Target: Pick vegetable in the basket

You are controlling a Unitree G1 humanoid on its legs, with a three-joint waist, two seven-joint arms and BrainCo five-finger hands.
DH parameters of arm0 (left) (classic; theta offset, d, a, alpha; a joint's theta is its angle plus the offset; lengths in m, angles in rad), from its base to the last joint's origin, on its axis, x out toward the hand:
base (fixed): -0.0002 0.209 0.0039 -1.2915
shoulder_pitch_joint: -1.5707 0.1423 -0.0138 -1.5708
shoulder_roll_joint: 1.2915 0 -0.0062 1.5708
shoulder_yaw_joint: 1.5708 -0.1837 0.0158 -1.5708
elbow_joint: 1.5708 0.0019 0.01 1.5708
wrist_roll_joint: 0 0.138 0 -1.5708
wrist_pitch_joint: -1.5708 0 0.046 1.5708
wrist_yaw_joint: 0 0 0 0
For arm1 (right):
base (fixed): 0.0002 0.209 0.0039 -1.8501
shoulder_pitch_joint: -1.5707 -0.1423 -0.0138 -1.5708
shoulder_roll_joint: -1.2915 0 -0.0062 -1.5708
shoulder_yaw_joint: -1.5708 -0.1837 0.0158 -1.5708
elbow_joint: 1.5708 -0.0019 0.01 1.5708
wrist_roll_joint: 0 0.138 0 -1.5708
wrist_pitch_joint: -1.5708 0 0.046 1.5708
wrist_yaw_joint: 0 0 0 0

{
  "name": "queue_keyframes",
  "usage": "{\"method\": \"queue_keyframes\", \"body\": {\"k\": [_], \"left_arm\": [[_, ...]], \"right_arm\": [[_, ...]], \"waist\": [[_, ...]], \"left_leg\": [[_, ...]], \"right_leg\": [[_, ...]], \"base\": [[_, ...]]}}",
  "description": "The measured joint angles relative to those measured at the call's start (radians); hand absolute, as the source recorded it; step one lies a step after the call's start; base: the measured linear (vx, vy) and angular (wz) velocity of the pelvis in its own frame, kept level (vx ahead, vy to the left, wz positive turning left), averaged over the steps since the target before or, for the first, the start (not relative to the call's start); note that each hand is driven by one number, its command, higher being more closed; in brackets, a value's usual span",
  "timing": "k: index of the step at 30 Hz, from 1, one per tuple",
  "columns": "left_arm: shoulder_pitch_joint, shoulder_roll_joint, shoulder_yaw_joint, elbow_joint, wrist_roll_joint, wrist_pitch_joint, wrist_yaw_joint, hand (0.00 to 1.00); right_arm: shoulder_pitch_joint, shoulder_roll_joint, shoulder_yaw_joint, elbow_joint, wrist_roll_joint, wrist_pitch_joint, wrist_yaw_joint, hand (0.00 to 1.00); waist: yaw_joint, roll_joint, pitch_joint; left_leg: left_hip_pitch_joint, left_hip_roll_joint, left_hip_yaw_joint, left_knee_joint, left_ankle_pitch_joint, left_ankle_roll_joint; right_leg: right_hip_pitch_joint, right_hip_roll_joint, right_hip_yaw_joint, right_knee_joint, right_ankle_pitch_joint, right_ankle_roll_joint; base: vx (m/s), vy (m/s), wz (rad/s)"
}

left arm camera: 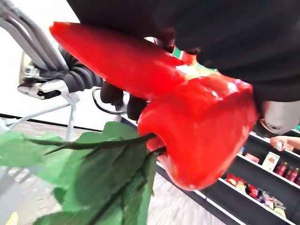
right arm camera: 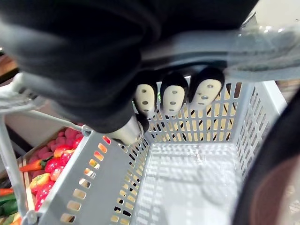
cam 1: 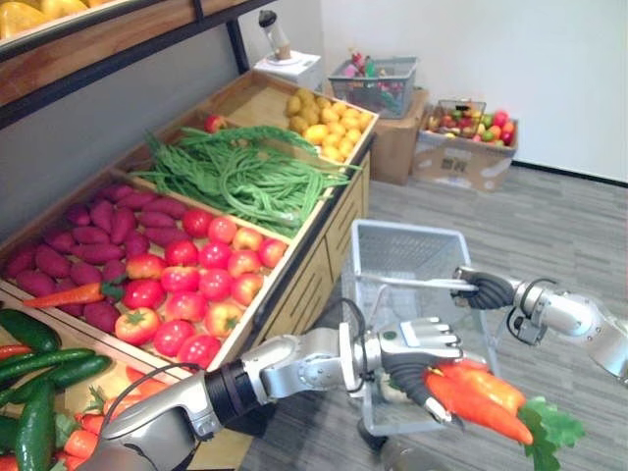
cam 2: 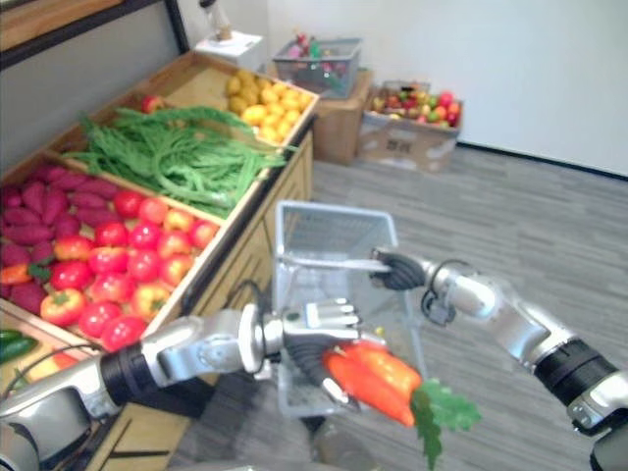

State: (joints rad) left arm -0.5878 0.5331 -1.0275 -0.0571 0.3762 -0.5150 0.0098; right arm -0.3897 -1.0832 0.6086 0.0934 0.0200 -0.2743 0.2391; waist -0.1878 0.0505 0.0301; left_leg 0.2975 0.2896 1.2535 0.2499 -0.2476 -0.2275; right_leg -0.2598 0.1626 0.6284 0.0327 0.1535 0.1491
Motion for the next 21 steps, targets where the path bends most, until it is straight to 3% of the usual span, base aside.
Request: {"method": "queue_keyframes", "body": {"k": [16,21], "left_arm": [[0.000,-0.141,-0.026,0.223,0.040,0.003,-0.017,1.00],[0.000,-0.197,-0.020,0.318,0.071,0.026,-0.016,1.00]], "right_arm": [[0.031,0.001,-0.002,0.000,0.000,0.000,0.004,1.00],[0.031,0.002,-0.002,0.000,0.001,0.001,0.008,1.00]], "waist": [[0.001,0.010,0.001],[0.002,0.011,0.001]], "left_leg": [[-0.001,0.002,-0.003,-0.001,-0.001,-0.003],[-0.001,0.002,-0.004,-0.001,-0.001,-0.003]], "right_leg": [[-0.003,-0.007,-0.028,0.003,0.003,-0.006],[-0.003,-0.007,-0.029,0.004,0.003,-0.006]], "base": [[-0.02,-0.018,0.01],[-0.02,-0.018,0.00]]}}
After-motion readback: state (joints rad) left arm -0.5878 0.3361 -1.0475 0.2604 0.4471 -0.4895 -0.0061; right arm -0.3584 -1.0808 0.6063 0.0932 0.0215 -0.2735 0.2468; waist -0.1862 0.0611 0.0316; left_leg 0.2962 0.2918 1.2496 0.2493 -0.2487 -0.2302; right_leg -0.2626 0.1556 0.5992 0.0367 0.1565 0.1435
